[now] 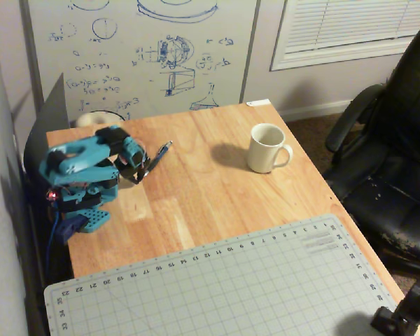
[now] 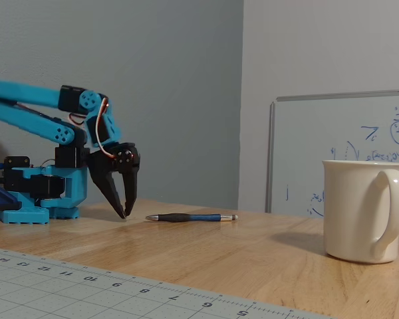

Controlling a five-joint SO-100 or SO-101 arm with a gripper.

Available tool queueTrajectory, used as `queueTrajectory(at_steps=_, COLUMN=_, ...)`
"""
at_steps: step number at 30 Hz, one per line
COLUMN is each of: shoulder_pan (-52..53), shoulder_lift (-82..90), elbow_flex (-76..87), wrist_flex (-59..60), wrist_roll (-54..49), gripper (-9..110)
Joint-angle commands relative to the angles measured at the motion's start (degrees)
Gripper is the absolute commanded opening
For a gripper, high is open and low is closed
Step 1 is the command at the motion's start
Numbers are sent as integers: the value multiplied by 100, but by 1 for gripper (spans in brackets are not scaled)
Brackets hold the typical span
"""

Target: Touch the pen.

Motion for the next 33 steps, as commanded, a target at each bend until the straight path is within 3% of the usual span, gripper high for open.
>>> queueTrajectory(at_steps=1, shoulder_pan=-62, shoulder_lift=-923, elbow_flex=-1468, wrist_flex=-35, wrist_roll=-44, gripper=1)
queueTrajectory(at_steps=10, shoulder_pan=-62, shoulder_lift=-2285, elbow_flex=-3050, wrist_flex=-26, wrist_roll=-44, gripper=1)
queueTrajectory(at_steps=33, shoulder_pan=-466, shoulder_lift=-5010, elbow_flex=-4772, wrist_flex=-105, wrist_roll=-26, gripper=1)
